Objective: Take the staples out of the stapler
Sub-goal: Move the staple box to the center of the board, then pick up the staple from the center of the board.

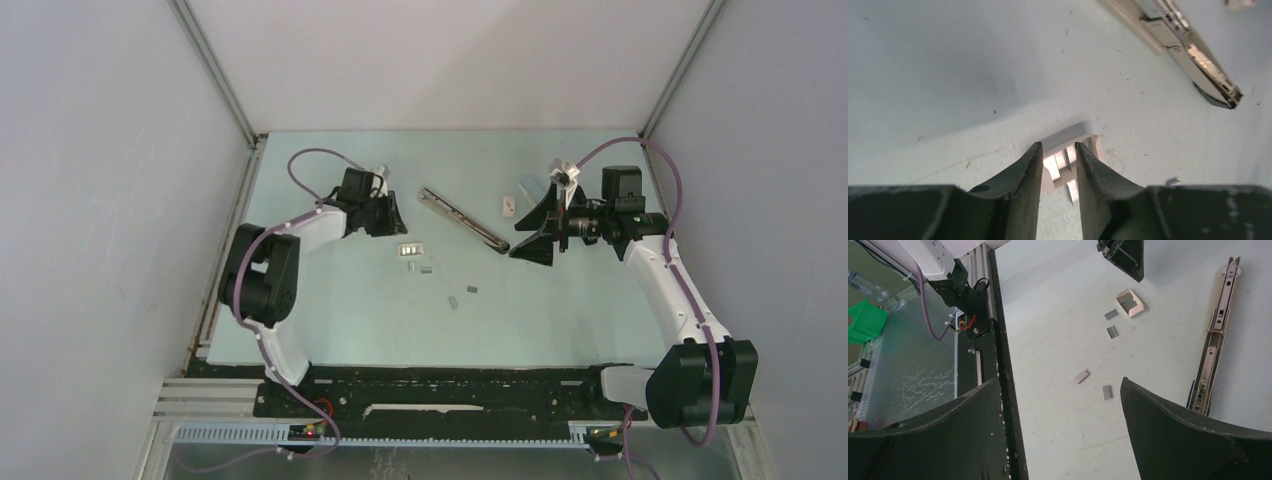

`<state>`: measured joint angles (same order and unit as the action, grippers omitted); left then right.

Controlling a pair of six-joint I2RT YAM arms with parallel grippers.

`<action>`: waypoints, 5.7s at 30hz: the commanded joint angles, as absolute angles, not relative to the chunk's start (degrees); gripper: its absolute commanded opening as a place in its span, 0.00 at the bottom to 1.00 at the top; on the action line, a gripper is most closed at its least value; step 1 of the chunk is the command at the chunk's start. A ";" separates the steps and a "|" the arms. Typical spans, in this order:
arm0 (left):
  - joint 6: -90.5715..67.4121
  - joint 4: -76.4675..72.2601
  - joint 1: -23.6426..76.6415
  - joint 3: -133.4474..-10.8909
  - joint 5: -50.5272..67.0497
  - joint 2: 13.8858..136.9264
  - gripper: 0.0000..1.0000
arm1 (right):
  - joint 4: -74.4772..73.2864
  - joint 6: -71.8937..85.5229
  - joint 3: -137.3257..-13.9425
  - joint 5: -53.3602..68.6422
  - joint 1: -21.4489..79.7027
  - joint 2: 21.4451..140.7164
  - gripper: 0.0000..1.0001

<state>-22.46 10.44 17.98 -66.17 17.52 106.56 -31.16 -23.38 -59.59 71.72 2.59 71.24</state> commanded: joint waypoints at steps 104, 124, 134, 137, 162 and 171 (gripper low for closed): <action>-36.48 -10.93 21.80 -3.03 -10.23 15.60 0.95 | -36.32 -54.34 -88.16 28.21 41.16 113.59 0.74; -36.61 -7.49 21.80 -2.60 -11.41 11.37 0.95 | -35.94 -51.01 -92.03 22.77 43.63 120.76 0.62; -36.98 -6.65 21.80 -2.29 -11.34 10.20 0.95 | -36.39 -49.84 -93.33 21.40 43.51 123.31 0.54; -37.05 -6.11 21.82 -2.29 -11.36 9.49 0.95 | -36.55 -49.83 -93.22 21.22 43.53 123.61 0.50; -39.49 -14.67 21.81 -0.37 -0.74 8.70 0.95 | -37.14 -44.47 -90.09 27.14 40.94 120.07 0.18; -45.57 -34.49 21.84 3.99 9.09 16.96 0.95 | -36.65 -40.01 -86.31 36.98 37.71 113.59 0.18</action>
<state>-41.41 -20.21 22.04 -0.69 3.22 14.22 -36.73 -43.38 -87.42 30.35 39.72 119.87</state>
